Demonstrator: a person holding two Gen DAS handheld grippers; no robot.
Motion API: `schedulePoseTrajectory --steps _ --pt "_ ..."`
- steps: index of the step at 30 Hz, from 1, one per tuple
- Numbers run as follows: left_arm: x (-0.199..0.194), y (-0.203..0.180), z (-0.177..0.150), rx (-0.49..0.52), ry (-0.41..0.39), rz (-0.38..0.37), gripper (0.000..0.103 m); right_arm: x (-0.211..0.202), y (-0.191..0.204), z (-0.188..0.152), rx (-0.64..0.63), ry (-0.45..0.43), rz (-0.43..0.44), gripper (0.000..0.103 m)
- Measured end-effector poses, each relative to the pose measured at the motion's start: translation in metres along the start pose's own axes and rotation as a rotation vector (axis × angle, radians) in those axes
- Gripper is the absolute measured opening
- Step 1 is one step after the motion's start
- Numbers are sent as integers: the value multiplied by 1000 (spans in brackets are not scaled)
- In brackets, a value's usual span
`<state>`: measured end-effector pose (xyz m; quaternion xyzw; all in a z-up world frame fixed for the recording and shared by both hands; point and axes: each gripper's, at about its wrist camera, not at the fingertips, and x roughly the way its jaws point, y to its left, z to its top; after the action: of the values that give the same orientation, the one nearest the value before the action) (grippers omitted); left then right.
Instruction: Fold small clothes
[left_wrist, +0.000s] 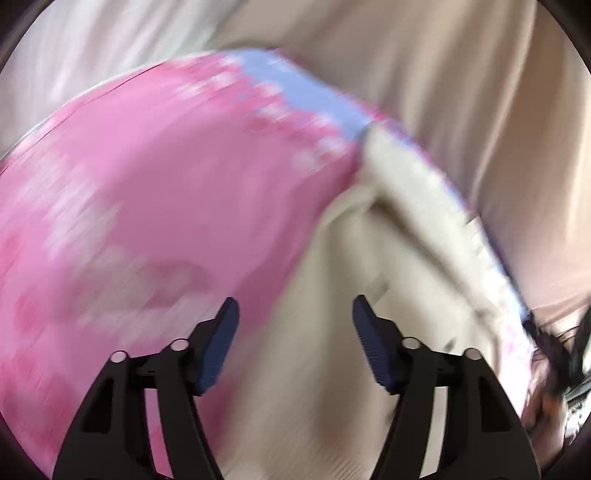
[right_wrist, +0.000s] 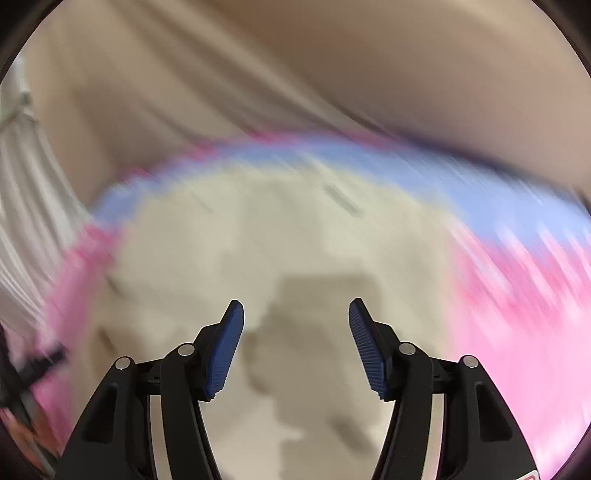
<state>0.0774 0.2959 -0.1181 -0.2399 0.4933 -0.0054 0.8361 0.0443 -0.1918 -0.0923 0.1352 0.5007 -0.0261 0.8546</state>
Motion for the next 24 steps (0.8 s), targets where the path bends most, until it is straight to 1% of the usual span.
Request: schedulePoseTrajectory --steps 2,3,4,5,6,7,8,9,10,11,12,13,14,15,16,18,20,24 --pt "-7 28 -34 -46 45 86 69 -13 -39 -62 86 101 -28 59" --pt "-9 36 -46 -67 65 96 69 -14 -48 -86 121 143 -39 59" --pt "-18 40 -59 -79 42 74 72 -16 -56 -114 164 186 -32 59" --pt "-23 39 -65 -86 45 72 74 -16 -58 -133 196 206 -10 59" --pt "-23 37 -72 -91 72 63 75 -15 -55 -146 218 217 7 59" --pt "-24 33 -78 -78 80 55 76 -14 -51 -163 242 227 23 60" --pt "-23 27 -80 -62 83 45 76 -20 -46 -170 233 185 8 60" --pt "-22 22 -84 -44 86 47 77 -22 -39 -176 224 174 9 61" --pt "-22 19 -87 -18 76 65 76 -23 -32 -179 208 159 -13 61" --pt "-20 18 -88 -3 71 76 75 -24 -28 -179 200 154 -15 59" --pt "-20 17 -88 7 67 87 61 -24 -25 -178 199 149 -1 50" --pt "-23 13 -87 19 67 96 38 -22 -24 -176 208 152 22 20" --pt "-21 12 -84 21 82 68 23 -21 -15 -172 229 156 50 9" --pt "-11 11 -77 -5 119 21 10 -20 -14 -168 251 149 69 10" --pt "-7 14 -74 -36 141 -4 9 -21 -15 -165 267 135 89 9" --pt "-11 16 -72 -75 152 -40 8 -33 -19 -158 283 103 119 8" --pt "-21 19 -74 -78 152 -64 7 -46 -24 -156 285 84 111 7" --pt "-45 27 -87 -97 148 -82 6 -67 -39 -161 292 72 93 6"
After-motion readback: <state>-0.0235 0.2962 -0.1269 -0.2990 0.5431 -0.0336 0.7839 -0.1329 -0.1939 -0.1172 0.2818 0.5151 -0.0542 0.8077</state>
